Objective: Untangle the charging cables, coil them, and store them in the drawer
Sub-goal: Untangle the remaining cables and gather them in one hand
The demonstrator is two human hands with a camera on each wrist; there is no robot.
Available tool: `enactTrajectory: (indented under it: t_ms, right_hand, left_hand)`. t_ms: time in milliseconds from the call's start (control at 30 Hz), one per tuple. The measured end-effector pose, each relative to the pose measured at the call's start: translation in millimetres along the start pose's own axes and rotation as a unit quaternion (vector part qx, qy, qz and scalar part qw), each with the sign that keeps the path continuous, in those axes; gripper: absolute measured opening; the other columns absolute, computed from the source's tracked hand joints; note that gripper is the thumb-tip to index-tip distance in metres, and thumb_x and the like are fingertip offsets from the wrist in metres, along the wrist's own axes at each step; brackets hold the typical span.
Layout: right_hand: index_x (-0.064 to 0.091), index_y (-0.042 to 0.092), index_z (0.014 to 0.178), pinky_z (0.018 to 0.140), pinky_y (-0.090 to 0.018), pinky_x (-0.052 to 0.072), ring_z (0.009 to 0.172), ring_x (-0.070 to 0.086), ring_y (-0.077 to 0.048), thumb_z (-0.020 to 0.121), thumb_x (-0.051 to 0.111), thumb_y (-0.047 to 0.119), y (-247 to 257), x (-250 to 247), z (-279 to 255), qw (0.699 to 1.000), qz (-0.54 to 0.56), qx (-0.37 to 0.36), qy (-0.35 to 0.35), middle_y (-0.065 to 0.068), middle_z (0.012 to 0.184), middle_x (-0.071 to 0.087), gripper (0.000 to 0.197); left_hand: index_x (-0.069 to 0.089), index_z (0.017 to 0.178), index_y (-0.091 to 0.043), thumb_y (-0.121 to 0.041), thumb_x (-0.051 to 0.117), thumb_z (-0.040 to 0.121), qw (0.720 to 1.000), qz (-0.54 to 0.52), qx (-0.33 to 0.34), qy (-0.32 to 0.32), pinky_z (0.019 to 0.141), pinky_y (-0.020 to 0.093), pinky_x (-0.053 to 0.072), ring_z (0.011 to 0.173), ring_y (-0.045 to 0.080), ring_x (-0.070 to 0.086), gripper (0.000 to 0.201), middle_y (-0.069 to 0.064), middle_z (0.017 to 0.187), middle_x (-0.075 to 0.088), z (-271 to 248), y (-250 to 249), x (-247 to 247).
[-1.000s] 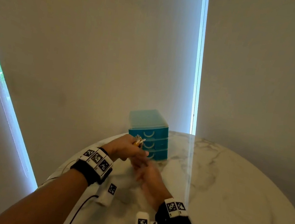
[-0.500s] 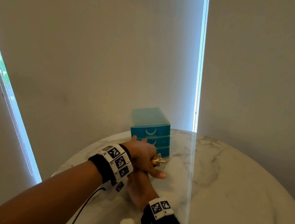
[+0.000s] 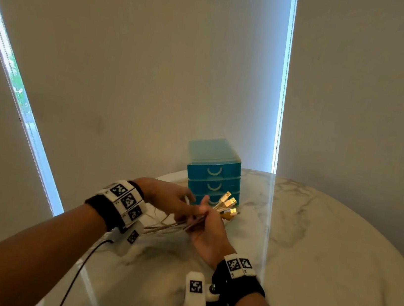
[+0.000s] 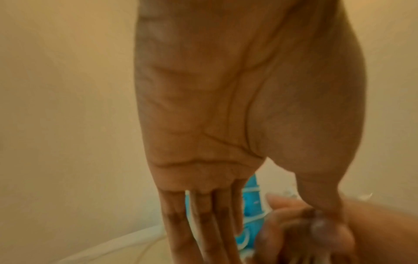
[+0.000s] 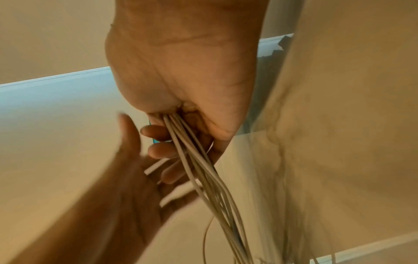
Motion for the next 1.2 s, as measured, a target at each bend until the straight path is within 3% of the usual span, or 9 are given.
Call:
enactTrajectory:
  t_ms: [167,267,367,467,600,733,833,1033,1200]
  right_hand:
    - [0.052,0.012,0.065,0.089,-0.048,0.058,0.066,0.064,-0.028,0.114,0.046,0.040,4.9,-9.4,4.4,0.999,0.051,-0.007,-0.007,-0.009,0.061,0.049,0.057]
    - [0.049,0.016,0.070,0.063,-0.037,0.051,0.049,0.041,-0.016,0.114,0.044,0.031,20.0,-14.5,2.0,0.997,0.072,-0.038,0.015,0.000,0.055,0.036,0.047]
    - [0.048,0.016,0.069,0.047,-0.031,0.036,0.042,0.029,-0.013,0.115,0.039,0.033,31.8,-16.8,1.3,0.997,0.051,-0.040,0.039,0.001,0.051,0.030,0.050]
    - [0.049,0.016,0.065,0.040,-0.028,0.030,0.038,0.026,-0.012,0.116,0.036,0.039,36.4,-13.0,0.0,0.998,0.015,-0.048,0.047,0.001,0.049,0.029,0.057]
    - [0.061,0.012,0.078,0.039,-0.027,0.025,0.038,0.025,-0.011,0.113,0.044,0.048,33.8,-9.4,-2.5,0.993,-0.083,-0.063,0.051,0.002,0.049,0.028,0.053]
    - [0.081,0.006,0.106,0.045,-0.028,0.024,0.044,0.027,-0.011,0.105,0.065,0.046,25.1,4.2,-11.6,0.930,-0.343,-0.098,0.088,0.001,0.054,0.031,0.043]
    - [0.080,0.007,0.101,0.050,-0.034,0.021,0.047,0.027,-0.012,0.101,0.072,0.042,21.6,5.8,-18.0,0.896,-0.418,-0.078,0.124,0.002,0.055,0.033,0.036]
    - [0.063,0.015,0.083,0.056,-0.039,0.013,0.054,0.012,-0.020,0.099,0.072,0.038,35.5,-10.6,-12.7,0.959,-0.241,-0.078,0.126,-0.003,0.057,0.026,0.030]
    - [0.067,0.016,0.083,0.053,-0.035,0.017,0.051,0.021,-0.017,0.100,0.073,0.039,30.7,-10.1,-8.2,0.953,-0.268,-0.095,0.103,-0.005,0.059,0.029,0.029]
  left_hand:
    - [0.062,0.145,-0.025,-0.089,0.038,0.089,0.994,0.092,-0.060,0.013,0.116,0.043,0.047,0.128,0.017,0.060,0.089,-0.003,0.143,0.064,-14.1,55.1,6.6]
    - [0.073,0.132,-0.030,-0.077,0.056,0.095,0.986,0.146,-0.068,-0.053,0.106,0.037,0.048,0.119,0.015,0.064,0.062,-0.009,0.132,0.071,-19.5,89.8,-4.7]
    - [0.083,0.104,-0.033,-0.069,0.071,0.089,0.985,0.048,-0.019,-0.166,0.080,0.028,0.048,0.091,0.005,0.065,0.041,-0.015,0.101,0.077,-27.2,112.7,-23.0]
    - [0.085,0.096,-0.032,-0.060,0.068,0.097,0.967,-0.076,0.032,-0.240,0.082,0.029,0.053,0.087,0.007,0.066,0.033,-0.012,0.092,0.078,-32.1,118.4,-39.0]
    - [0.079,0.096,-0.004,-0.030,0.067,0.106,0.828,-0.419,0.047,-0.370,0.089,0.042,0.064,0.088,0.024,0.071,0.030,0.010,0.090,0.078,-42.9,114.4,-52.5]
    - [0.067,0.102,-0.011,-0.027,0.054,0.111,0.737,-0.589,0.104,-0.315,0.094,0.041,0.060,0.095,0.022,0.074,0.023,0.009,0.110,0.081,-36.4,73.4,-52.1]
    - [0.068,0.115,-0.006,-0.031,0.054,0.110,0.771,-0.529,0.136,-0.329,0.104,0.041,0.055,0.120,0.020,0.071,0.029,0.001,0.122,0.080,-27.7,49.9,-54.3]
    - [0.079,0.112,-0.024,-0.034,0.051,0.112,0.904,-0.217,0.036,-0.366,0.108,0.034,0.048,0.120,0.011,0.066,0.029,-0.010,0.121,0.077,-22.4,74.9,-52.9]
    - [0.060,0.145,-0.027,-0.041,0.082,0.092,0.855,-0.427,0.076,-0.285,0.098,0.042,0.063,0.112,0.022,0.077,0.059,-0.001,0.138,0.067,-30.3,83.1,-32.7]
Point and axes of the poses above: each hand's wrist, its own z-axis towards the middle knuckle, its own x-axis out of the palm, y = z × x, the point moved 4 cm from there along z, towards the middle knuckle
